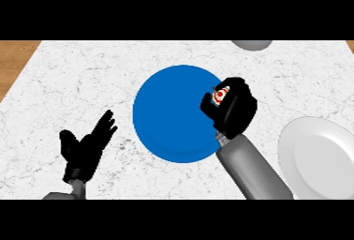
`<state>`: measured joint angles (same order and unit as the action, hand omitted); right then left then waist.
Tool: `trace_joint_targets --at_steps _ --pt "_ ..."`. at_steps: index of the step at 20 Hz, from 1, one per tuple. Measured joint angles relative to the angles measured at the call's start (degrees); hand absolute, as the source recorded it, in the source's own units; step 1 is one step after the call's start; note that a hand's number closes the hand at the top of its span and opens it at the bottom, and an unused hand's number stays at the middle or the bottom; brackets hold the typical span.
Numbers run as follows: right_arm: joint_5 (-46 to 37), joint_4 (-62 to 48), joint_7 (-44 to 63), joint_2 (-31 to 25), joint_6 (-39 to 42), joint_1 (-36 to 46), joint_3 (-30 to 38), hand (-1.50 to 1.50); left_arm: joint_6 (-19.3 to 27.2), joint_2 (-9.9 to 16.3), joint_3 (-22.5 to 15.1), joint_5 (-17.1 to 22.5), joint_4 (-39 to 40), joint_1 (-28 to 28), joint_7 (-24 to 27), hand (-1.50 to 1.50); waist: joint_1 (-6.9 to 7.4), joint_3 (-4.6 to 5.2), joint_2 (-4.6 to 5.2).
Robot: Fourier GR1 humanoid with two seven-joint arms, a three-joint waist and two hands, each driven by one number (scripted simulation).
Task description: Pick the cupcake from the plate and place it in the plate
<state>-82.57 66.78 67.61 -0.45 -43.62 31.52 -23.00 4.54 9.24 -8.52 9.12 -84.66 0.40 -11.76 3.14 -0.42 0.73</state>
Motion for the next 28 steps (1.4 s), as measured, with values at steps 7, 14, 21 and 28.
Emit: trace_joint_targets --at_steps 7,14,21,28 --pt "19.12 -13.42 -7.89 0.24 -8.68 4.9 0.51 -1.5 -0.45 -0.24 0.44 -0.17 1.06 0.58 0.95 0.0 0.29 -0.11 0.08" --pt "29.04 -15.22 -17.93 0.18 -20.06 7.64 0.46 -1.5 -0.24 -0.52 0.69 -0.13 0.42 0.2 0.14 0.0 -0.2 -0.08 -0.09" --pt "38.26 -8.46 -24.62 0.16 -27.73 1.78 -2.09 -1.5 -0.34 -0.17 1.56 -0.2 0.04 -1.02 0.34 0.0 -1.74 -0.04 -0.62" --pt "46.85 10.17 -30.79 -2.52 -28.25 -11.89 -11.23 -1.5 0.13 -0.57 2.32 -0.4 -0.46 -2.0 0.18 0.0 -3.04 0.03 -0.99"
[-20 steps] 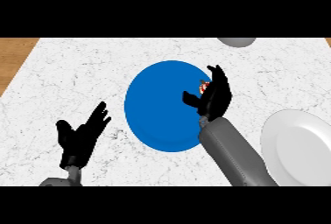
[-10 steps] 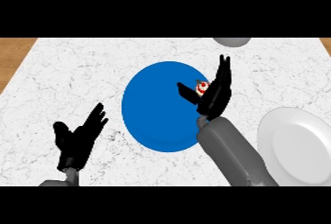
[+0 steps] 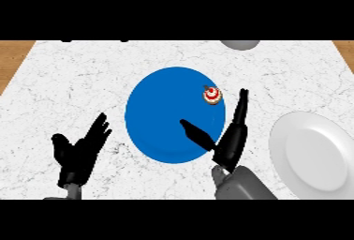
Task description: Pick the cupcake from the plate and place it in the plate
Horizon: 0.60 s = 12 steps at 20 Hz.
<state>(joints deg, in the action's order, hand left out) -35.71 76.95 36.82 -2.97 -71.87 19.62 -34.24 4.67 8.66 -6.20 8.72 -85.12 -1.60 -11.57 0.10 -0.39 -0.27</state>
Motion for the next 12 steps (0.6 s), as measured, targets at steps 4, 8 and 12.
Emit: trace_joint_targets --at_steps 4,8,12 --pt "1.74 9.33 -2.88 -3.33 0.64 -8.57 -5.67 -1.5 -0.65 0.5 0.9 0.44 0.09 0.6 -1.13 0.0 -0.33 0.08 -0.05" --pt "-0.93 14.72 -3.81 -4.92 2.13 -16.44 -9.21 -1.5 -0.22 -0.1 1.04 -0.06 -0.05 0.75 -1.72 0.0 -0.38 0.1 -0.1" --pt "-6.38 18.13 -3.41 -4.64 4.33 -23.01 -11.28 -1.5 -0.36 -0.56 1.02 -0.68 0.16 0.76 -1.39 0.0 -0.42 0.12 -0.11"
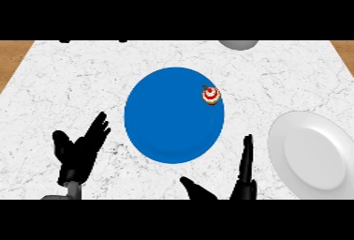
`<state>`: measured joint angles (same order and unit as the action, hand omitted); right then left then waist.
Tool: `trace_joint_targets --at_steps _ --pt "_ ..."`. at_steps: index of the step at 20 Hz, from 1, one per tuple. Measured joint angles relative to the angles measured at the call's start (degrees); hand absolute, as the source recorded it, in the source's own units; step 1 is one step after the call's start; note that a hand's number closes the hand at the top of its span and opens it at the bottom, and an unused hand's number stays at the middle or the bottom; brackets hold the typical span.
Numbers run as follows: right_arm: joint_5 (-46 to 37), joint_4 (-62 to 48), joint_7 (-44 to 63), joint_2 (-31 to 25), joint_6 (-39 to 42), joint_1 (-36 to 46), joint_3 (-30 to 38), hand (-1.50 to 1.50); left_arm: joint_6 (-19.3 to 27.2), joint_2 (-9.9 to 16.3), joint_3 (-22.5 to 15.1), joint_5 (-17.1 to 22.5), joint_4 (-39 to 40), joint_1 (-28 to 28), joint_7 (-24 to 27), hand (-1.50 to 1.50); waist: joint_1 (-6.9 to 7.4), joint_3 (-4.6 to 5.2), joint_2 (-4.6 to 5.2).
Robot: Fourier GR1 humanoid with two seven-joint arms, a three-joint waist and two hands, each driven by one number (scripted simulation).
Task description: Pick the cupcake from the plate and place it in the plate
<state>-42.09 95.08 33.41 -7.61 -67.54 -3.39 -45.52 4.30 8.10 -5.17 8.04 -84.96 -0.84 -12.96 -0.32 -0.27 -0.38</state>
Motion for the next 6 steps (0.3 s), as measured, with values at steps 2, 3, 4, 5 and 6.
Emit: trace_joint_targets --at_steps 2,3,4,5,6 --pt "-2.72 0.23 -0.37 1.43 0.41 -2.97 -1.41 -1.5 -0.31 -0.08 0.23 -0.07 0.43 0.3 0.12 0.0 0.03 -0.03 -0.02" --pt "-3.21 1.76 -0.34 0.58 0.79 -4.81 -1.85 -1.5 -0.31 -0.17 0.33 -0.09 0.43 0.37 -0.07 0.0 0.03 -0.03 -0.01" --pt "-4.79 2.47 0.04 1.35 1.41 -6.15 -1.91 -1.5 -0.52 -0.1 0.57 -0.15 0.62 0.49 -0.06 0.0 0.04 -0.04 -0.01" --pt "-5.35 2.86 -0.32 1.24 1.49 -7.46 -2.46 -1.5 -0.86 -0.11 0.67 -0.22 0.85 0.33 0.62 0.0 0.06 -0.05 -0.02" --pt "-5.67 3.55 -0.44 0.9 1.74 -8.55 -2.72 -1.5 -0.95 -0.25 0.65 -0.35 0.74 0.2 0.88 0.0 0.07 -0.05 -0.02"
